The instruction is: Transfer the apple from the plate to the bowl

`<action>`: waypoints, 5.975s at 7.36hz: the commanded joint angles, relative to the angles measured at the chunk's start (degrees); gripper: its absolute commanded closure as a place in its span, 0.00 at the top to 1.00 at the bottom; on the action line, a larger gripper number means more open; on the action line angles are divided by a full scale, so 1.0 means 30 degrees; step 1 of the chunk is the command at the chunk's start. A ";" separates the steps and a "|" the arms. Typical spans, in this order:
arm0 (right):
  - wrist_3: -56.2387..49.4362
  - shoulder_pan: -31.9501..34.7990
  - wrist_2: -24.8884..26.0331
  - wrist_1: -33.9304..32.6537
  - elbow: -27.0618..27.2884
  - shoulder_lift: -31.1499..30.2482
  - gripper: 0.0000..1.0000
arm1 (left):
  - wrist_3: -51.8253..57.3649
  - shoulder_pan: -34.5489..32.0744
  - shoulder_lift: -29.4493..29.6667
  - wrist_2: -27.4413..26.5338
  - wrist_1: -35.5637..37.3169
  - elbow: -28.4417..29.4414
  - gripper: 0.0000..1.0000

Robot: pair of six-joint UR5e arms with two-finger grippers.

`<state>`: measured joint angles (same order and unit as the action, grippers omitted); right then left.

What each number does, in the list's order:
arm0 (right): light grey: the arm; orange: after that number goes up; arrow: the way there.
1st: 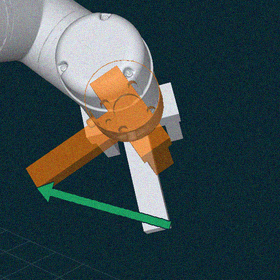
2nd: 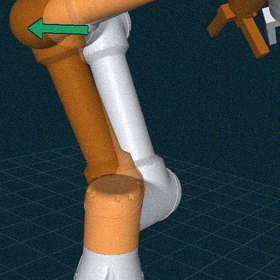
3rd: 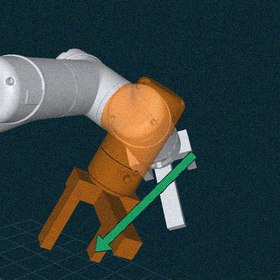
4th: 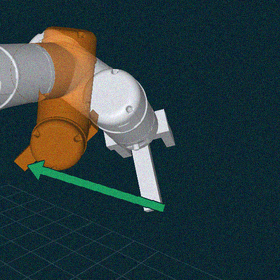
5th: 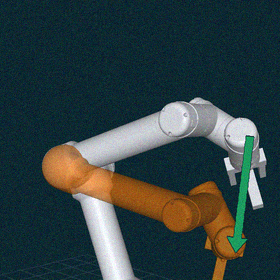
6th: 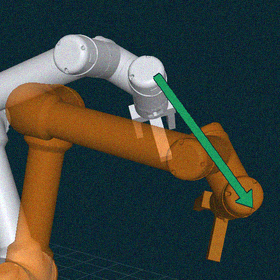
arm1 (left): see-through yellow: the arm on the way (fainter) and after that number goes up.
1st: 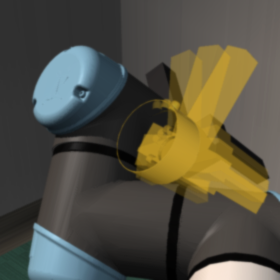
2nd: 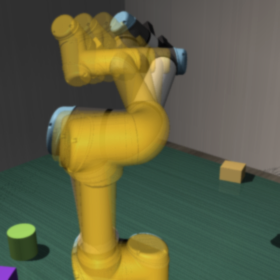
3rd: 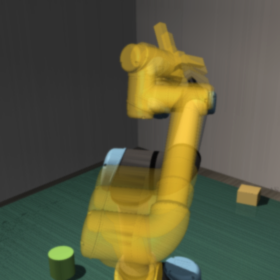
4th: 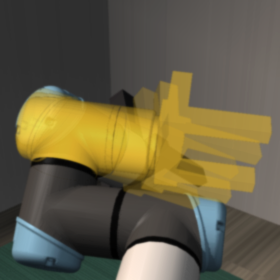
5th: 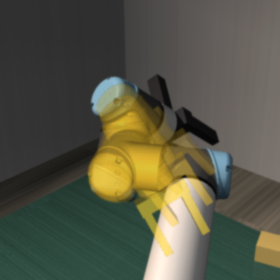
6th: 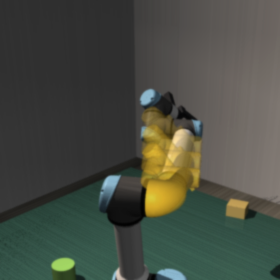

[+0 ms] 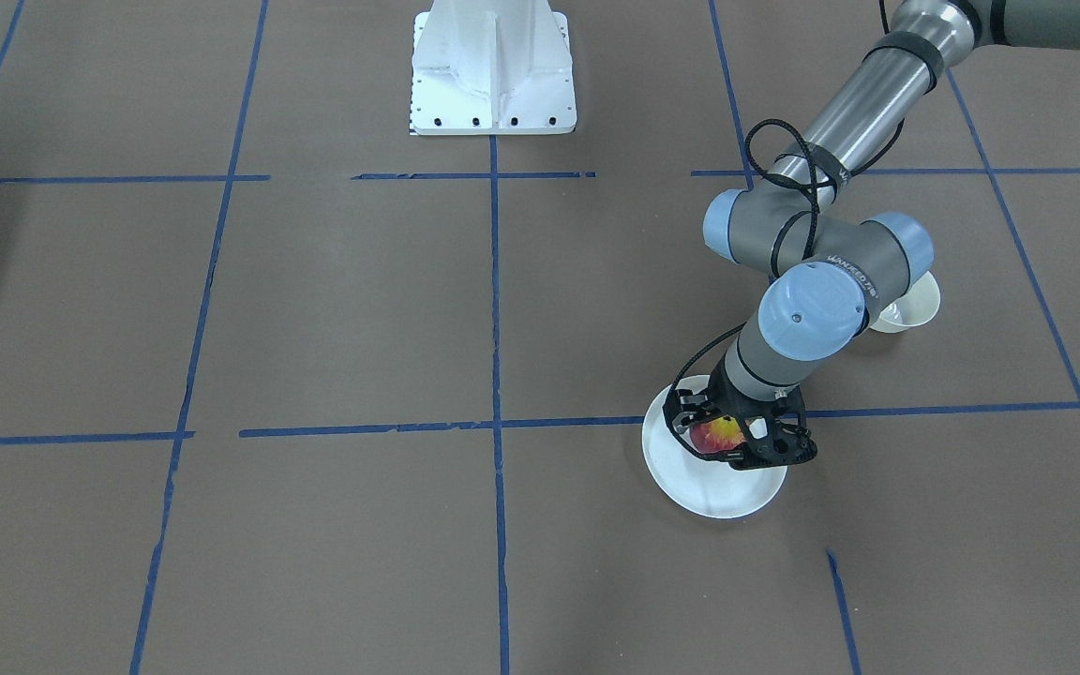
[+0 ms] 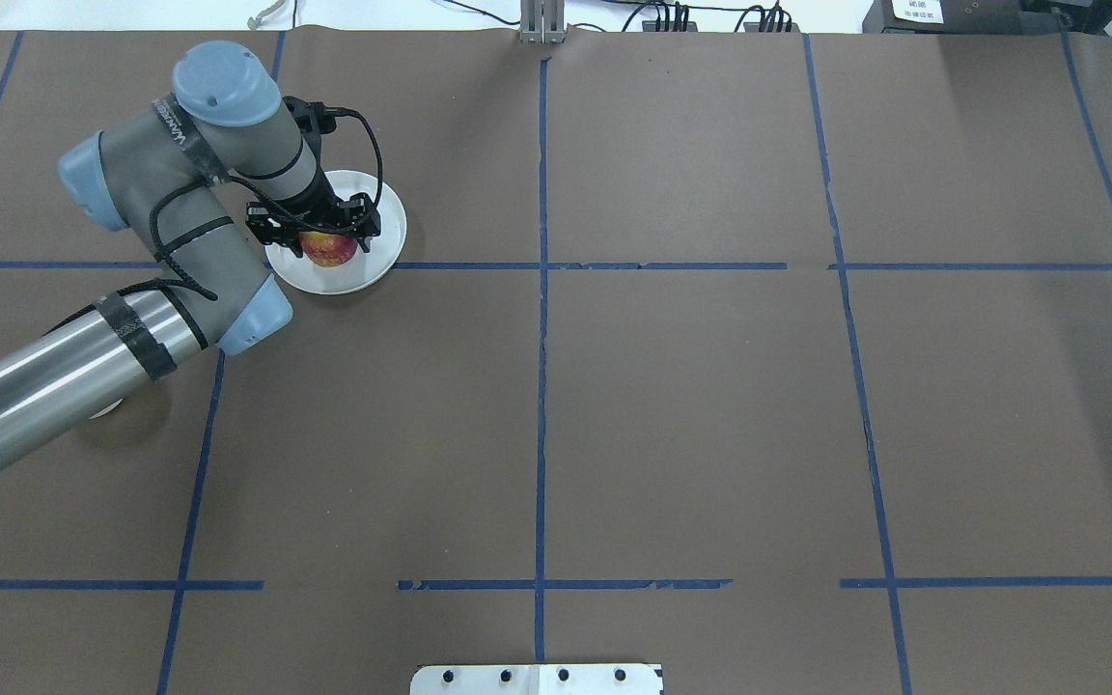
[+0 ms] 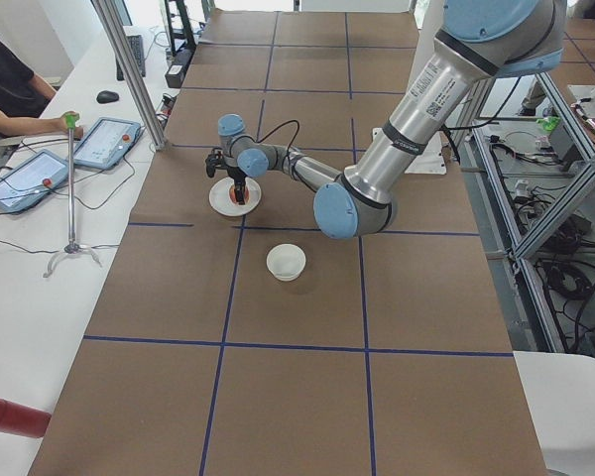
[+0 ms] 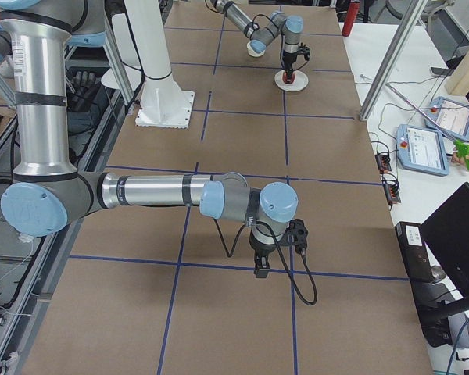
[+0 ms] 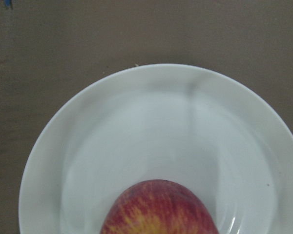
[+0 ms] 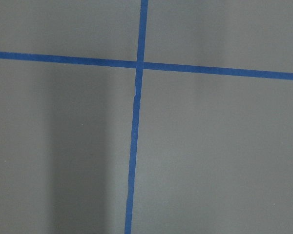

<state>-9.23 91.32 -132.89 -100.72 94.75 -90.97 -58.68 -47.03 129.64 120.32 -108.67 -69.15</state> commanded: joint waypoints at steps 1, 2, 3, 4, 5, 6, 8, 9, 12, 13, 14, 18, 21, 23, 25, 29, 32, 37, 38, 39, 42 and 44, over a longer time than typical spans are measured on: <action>0.0000 0.0000 0.0000 0.0000 0.0000 0.0000 1.00 | 0.0018 -0.0114 0.0027 0.0000 -0.0017 -0.0065 0.44; 0.0000 0.0000 0.0000 0.0000 0.0000 0.0000 1.00 | 0.0192 -0.0725 0.0027 0.0058 0.0186 -0.0297 0.15; 0.0000 0.0000 0.0000 0.0000 0.0000 0.0000 1.00 | 0.0252 -0.1485 -0.0089 0.0175 0.0594 -0.1228 0.00; 0.0000 0.0000 0.0000 0.0000 0.0000 0.0000 1.00 | 0.0543 -0.1870 -0.0525 0.0205 0.1991 -0.2745 0.00; 0.0000 0.0000 0.0000 0.0000 0.0000 0.0000 1.00 | 0.2170 -0.2309 -0.1573 0.0205 0.3774 -0.5284 0.00; 0.0000 0.0000 0.0000 0.0000 0.0000 0.0000 1.00 | 0.2563 -0.2400 -0.3411 0.0176 0.4633 -0.8326 0.00; 0.0000 0.0000 0.0000 0.0000 0.0000 0.0000 1.00 | 0.2625 -0.2633 -0.8302 0.0030 0.4264 -1.3085 0.00; 0.0000 0.0000 0.0000 0.0000 0.0000 0.0000 1.00 | 0.2597 -0.2664 -1.1135 0.0000 0.2520 -1.4350 0.00; 0.0000 0.0000 0.0000 0.0000 0.0000 0.0000 1.00 | 0.2304 -0.2548 -1.6142 -0.0901 -0.3471 -1.3927 0.00; 0.0000 0.0000 0.0000 0.0000 0.0000 0.0000 1.00 | 0.1665 -0.2315 -1.6028 -0.1401 -0.3590 -1.3169 0.00; 0.0000 0.0000 0.0000 0.0000 0.0000 0.0000 1.00 | 0.1050 -0.1646 -1.5766 -0.1435 -0.4316 -1.2465 0.00; 0.0000 0.0000 0.0000 0.0000 0.0000 0.0000 1.00 | 0.0252 -0.0672 -1.5471 -0.1816 -0.5056 -1.1697 0.00; 0.0000 0.0000 0.0000 0.0000 0.0000 0.0000 1.00 | 0.0370 -0.0439 -1.5178 -0.1787 -0.5085 -1.0994 0.00; 0.0000 0.0000 0.0000 0.0000 0.0000 0.0000 1.00 | 0.0457 -0.0438 -1.5178 -0.1787 -0.5056 -1.0993 0.56; 0.0000 0.0000 0.0000 0.0000 0.0000 0.0000 1.00 | 0.0487 -0.0438 -1.5178 -0.1787 -0.5056 -1.1022 1.00; 0.0000 0.0000 0.0000 0.0000 0.0000 0.0000 1.00 | 0.1592 -0.0962 -1.5294 -0.1147 -0.4416 -1.3268 1.00; 0.0000 0.0000 0.0000 0.0000 0.0000 0.0000 1.00 | 1.1556 -0.6458 -1.1705 0.0205 0.3030 -1.3280 1.00; 0.0000 0.0000 0.0000 0.0000 0.0000 0.0000 1.00 | 2.0289 -1.3495 -1.1043 0.3456 0.5110 -0.9505 1.00; 0.0000 0.0000 0.0000 0.0000 0.0000 0.0000 1.00 | 2.0292 -1.4113 -1.1395 0.3747 0.5110 -0.8513 1.00; 0.0000 0.0000 0.0000 0.0000 0.0000 0.0000 1.00 | 2.0263 -1.4236 -1.1456 0.4852 0.5226 -0.7140 1.00; 0.0000 0.0000 0.0000 0.0000 0.0000 0.0000 1.00 | 2.0262 -1.4382 -1.2949 0.5508 0.4964 -0.6655 1.00; 0.0000 0.0000 0.0000 0.0000 0.0000 0.0000 1.00 | 2.0233 -1.4588 -1.3560 0.5274 0.5052 -0.7444 1.00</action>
<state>-9.23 91.32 -132.89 -100.72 94.75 -90.97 2.05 -90.46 90.55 136.38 -93.58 -90.10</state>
